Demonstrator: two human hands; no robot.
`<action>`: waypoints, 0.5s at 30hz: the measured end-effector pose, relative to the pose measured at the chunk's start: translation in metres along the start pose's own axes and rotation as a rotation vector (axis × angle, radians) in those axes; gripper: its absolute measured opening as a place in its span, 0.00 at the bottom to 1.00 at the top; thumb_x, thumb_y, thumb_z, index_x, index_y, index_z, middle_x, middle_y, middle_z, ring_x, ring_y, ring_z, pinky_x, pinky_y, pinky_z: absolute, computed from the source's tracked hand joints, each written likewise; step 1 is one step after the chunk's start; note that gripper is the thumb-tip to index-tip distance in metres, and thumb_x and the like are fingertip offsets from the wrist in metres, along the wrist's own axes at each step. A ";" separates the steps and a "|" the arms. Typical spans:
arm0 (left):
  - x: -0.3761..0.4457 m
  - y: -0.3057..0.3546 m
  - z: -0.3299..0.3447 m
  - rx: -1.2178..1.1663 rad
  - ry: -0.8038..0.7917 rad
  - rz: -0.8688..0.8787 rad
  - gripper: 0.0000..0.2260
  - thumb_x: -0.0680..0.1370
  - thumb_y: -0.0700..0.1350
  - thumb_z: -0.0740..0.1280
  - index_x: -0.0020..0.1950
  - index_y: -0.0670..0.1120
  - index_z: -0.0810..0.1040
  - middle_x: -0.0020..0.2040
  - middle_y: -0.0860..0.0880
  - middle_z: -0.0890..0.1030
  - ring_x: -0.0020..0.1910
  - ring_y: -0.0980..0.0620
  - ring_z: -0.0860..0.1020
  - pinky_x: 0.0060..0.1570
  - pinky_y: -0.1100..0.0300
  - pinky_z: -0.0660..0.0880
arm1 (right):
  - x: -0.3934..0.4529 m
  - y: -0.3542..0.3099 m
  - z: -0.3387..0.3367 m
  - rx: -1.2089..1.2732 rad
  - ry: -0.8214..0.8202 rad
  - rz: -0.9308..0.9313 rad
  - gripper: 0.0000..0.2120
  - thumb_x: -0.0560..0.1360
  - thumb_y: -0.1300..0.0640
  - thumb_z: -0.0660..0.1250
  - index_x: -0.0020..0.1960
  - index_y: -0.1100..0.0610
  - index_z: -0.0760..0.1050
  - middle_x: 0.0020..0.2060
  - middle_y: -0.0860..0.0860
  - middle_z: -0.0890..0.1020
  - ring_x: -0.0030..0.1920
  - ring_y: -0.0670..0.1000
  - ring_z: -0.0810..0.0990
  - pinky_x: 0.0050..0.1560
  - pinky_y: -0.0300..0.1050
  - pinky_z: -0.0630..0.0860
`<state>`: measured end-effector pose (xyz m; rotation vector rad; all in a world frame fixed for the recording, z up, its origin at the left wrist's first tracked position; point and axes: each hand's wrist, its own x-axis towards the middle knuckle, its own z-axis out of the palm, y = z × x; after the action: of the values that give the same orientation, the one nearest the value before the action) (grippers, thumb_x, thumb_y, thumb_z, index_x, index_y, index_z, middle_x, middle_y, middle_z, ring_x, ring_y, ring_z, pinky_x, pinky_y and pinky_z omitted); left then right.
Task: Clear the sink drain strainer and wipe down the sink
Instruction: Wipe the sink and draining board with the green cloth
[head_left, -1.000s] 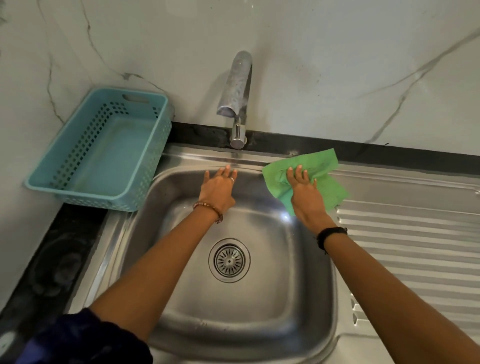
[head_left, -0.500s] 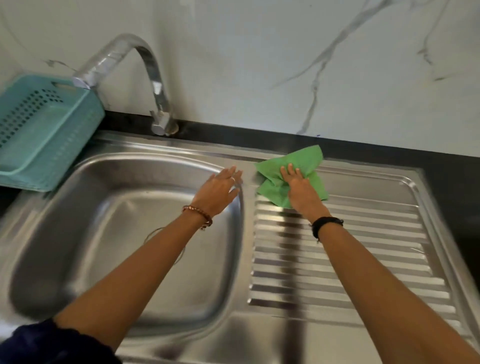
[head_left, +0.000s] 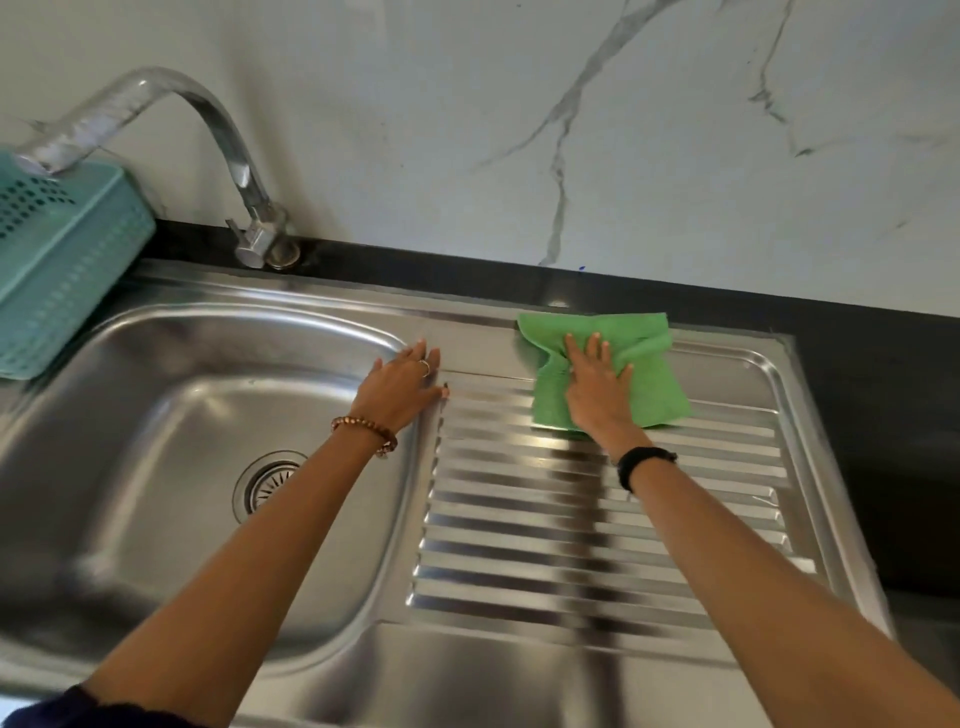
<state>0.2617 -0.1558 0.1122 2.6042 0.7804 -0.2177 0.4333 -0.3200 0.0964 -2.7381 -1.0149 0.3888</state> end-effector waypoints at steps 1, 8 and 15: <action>0.001 0.001 -0.001 0.014 -0.004 -0.004 0.20 0.79 0.49 0.60 0.69 0.42 0.64 0.71 0.42 0.65 0.67 0.42 0.70 0.69 0.44 0.65 | -0.001 -0.008 0.005 -0.007 0.040 -0.001 0.29 0.79 0.65 0.51 0.77 0.53 0.46 0.77 0.59 0.46 0.77 0.58 0.44 0.73 0.64 0.41; 0.002 0.004 0.000 -0.074 0.003 -0.083 0.14 0.79 0.46 0.59 0.62 0.41 0.73 0.66 0.43 0.72 0.64 0.43 0.72 0.67 0.39 0.63 | 0.015 -0.084 0.032 -0.025 0.034 -0.450 0.31 0.78 0.68 0.53 0.77 0.50 0.50 0.77 0.53 0.51 0.77 0.56 0.46 0.72 0.66 0.40; -0.003 0.017 0.017 0.017 0.152 -0.036 0.20 0.80 0.45 0.57 0.72 0.44 0.62 0.74 0.45 0.62 0.74 0.47 0.60 0.73 0.44 0.57 | 0.023 -0.056 0.031 -0.048 0.078 -0.468 0.30 0.78 0.67 0.57 0.76 0.50 0.53 0.77 0.49 0.52 0.77 0.52 0.48 0.72 0.69 0.43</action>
<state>0.2684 -0.1773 0.1033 2.6475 0.8806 -0.0369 0.4066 -0.2605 0.0778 -2.4207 -1.6017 0.1786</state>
